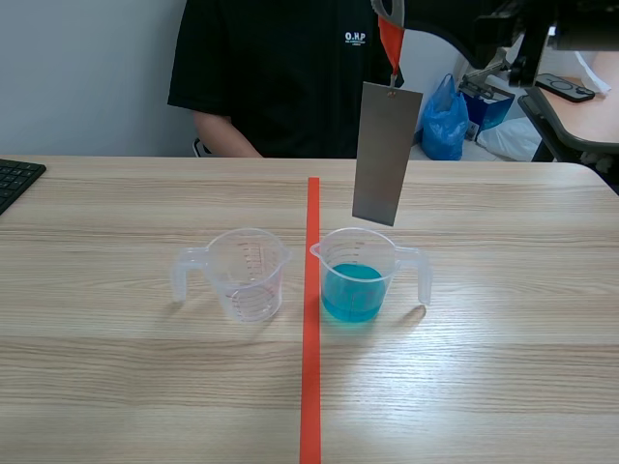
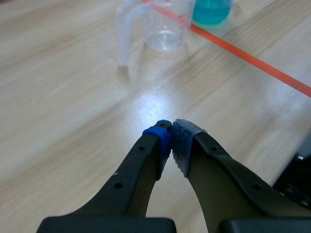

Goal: Do the redox reaction experiment.
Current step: 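Raise the plate and point at it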

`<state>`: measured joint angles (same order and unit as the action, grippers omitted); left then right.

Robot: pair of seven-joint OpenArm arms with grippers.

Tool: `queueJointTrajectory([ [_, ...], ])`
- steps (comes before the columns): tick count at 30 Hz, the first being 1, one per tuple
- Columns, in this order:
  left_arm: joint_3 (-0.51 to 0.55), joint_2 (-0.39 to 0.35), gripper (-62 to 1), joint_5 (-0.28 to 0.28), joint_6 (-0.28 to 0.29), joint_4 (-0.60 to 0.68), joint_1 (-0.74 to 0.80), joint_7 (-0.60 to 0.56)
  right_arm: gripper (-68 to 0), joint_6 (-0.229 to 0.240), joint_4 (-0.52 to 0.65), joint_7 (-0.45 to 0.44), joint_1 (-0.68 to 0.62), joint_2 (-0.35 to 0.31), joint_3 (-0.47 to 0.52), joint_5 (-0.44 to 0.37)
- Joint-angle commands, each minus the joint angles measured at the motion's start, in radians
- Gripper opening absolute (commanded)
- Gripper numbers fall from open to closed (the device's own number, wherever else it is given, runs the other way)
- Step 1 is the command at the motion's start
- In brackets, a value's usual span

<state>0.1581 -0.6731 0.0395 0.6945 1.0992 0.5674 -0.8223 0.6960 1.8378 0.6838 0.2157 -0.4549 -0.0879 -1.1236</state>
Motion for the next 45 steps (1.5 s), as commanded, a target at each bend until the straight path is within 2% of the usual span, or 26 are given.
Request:
queueJointTrajectory([
  [1, -0.034, 0.008, -56.9, -0.030, 0.002, 0.008, -0.051, 0.024, -66.2, 0.000, 0.015, -0.012, 0.019, -0.008, 0.010, -0.015],
  [5, -0.145, 0.008, -56.9, -0.095, 0.002, 0.008, -0.188, 0.103, -66.2, 0.000, 0.015, -0.012, 0.019, -0.008, 0.010, -0.015],
  [13, -0.376, 0.013, -56.9, -0.293, 0.002, 0.008, -0.447, 0.251, -66.2, 0.000, 0.015, -0.012, 0.019, -0.008, 0.010, -0.015],
  [19, -0.525, 0.050, -56.9, -0.377, 0.002, 0.008, -0.609, 0.345, -66.2, 0.000, 0.015, -0.012, 0.019, -0.008, 0.010, -0.015],
  [30, -0.661, 0.184, -56.9, -0.389, 0.002, -0.030, -0.810, 0.465, -66.2, 0.000, 0.015, -0.013, 0.019, -0.008, 0.010, -0.015],
  [45, -0.751, 0.340, -56.9, -0.422, 0.002, -0.241, -0.948, 0.461, -66.2, 0.000, 0.015, -0.012, 0.019, -0.008, 0.010, -0.015],
])
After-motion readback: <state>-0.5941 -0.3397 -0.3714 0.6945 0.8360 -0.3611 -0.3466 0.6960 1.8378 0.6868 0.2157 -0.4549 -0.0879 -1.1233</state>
